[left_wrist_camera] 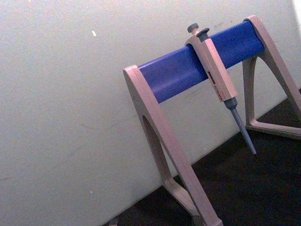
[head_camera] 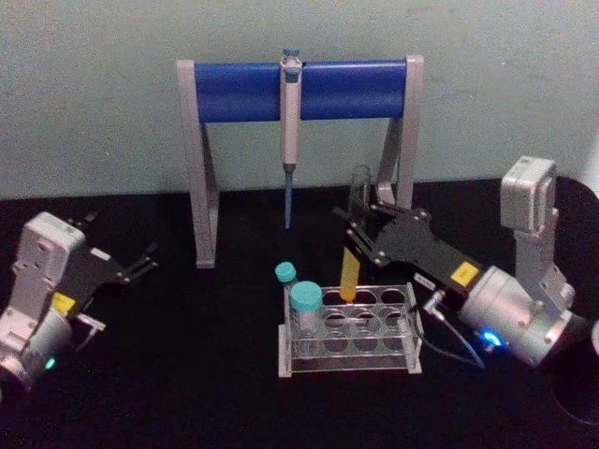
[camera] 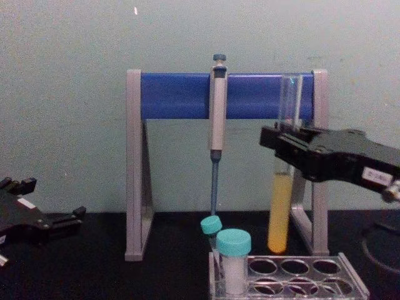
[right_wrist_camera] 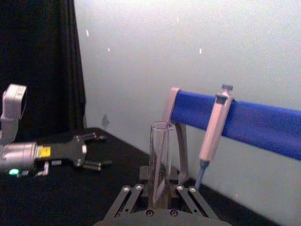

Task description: Pick up the test tube from the test tube rack, shake it, then place it back into the test tube rack.

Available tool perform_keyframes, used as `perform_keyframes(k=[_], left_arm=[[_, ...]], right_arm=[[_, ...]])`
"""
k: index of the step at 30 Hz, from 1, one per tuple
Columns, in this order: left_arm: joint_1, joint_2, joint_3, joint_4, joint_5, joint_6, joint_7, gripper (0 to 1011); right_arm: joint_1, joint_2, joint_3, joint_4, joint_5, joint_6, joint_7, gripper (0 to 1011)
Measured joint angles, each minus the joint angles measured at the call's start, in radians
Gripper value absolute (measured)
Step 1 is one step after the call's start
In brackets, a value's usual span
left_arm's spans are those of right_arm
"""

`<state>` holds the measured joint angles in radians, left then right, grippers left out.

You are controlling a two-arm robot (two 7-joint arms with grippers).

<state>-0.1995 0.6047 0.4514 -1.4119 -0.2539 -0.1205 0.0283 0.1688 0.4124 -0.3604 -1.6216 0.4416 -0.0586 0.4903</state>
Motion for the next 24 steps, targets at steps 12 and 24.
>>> perform_keyframes(k=[12, 24], left_arm=[[0.000, 0.000, 0.000, 0.000, 0.000, 0.000, 0.000, 1009], [0.000, 0.000, 0.000, 0.000, 0.000, 0.000, 0.000, 1010]], right_arm=[[0.111, -0.066, -0.024, 0.144, -0.054, -0.068, -0.039, 230], [0.104, -0.080, 0.022, 0.158, -0.073, -0.068, -0.082, 232]])
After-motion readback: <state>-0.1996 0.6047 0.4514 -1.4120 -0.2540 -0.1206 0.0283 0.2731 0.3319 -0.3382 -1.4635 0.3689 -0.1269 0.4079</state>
